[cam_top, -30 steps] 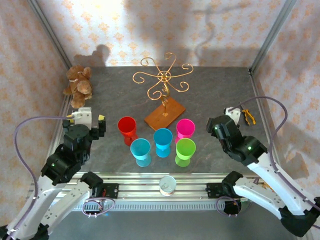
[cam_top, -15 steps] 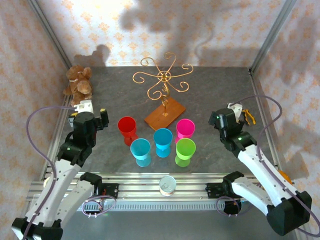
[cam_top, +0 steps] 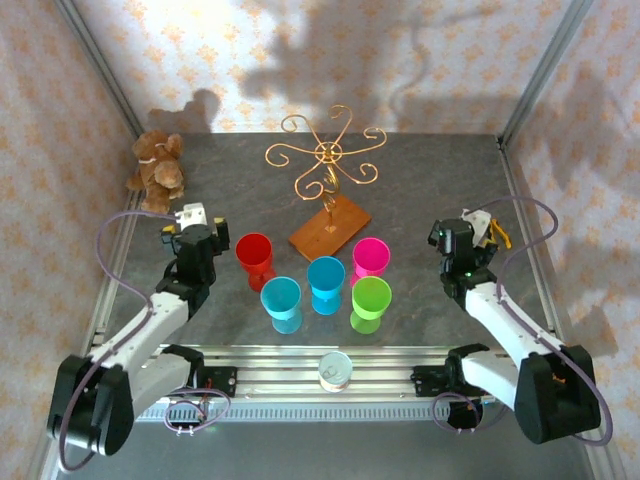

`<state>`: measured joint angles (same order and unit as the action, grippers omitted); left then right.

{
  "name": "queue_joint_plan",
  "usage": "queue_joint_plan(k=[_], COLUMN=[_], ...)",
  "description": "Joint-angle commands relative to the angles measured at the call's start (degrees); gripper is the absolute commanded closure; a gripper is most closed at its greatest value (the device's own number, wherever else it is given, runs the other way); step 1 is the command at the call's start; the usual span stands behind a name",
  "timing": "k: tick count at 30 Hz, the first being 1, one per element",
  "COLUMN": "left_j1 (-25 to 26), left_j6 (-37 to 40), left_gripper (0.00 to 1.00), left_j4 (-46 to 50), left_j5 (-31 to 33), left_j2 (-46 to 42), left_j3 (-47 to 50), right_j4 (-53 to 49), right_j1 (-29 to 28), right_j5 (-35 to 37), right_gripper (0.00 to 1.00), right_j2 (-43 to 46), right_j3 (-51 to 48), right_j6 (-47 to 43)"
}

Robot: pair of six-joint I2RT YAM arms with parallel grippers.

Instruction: Take the wine glass off the wine glass rack

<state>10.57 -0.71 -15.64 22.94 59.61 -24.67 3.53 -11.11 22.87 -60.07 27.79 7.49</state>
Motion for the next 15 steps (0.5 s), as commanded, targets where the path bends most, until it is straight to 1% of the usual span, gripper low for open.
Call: queue_joint_plan(k=[1,3,6,10,15], left_j1=[-1.42,-2.9,-5.65,-6.39,-6.9], left_j6=[3.15,2.68,1.33,3.18,3.59], left_gripper=[0.01,0.01,0.01,0.01,0.01], left_j4=[-14.69,-18.6,-25.36,-34.52,-39.56], left_j5=[-0.99,-2.81,-7.3,-10.54,-13.33], left_j2=[4.64,7.2,11.54,16.5,20.74], left_j3=[2.39,3.48,5.21,7.05,8.0], right_j4=[9.72,12.59,18.09,26.61,34.55], right_j1=[0.57,0.66,1.41,1.79,2.26], right_j5=[-0.32,0.64,0.83,-1.72,-4.17], right_gripper=[0.0,0.0,0.0,0.0,0.0], right_j2=[-1.78,-4.37,-8.93,-15.22,-22.02], right_j3=[-0.68,-0.82,-1.29,-1.86,-1.96], right_j6=[-3.65,-5.33,-6.32,-8.2,-12.39])
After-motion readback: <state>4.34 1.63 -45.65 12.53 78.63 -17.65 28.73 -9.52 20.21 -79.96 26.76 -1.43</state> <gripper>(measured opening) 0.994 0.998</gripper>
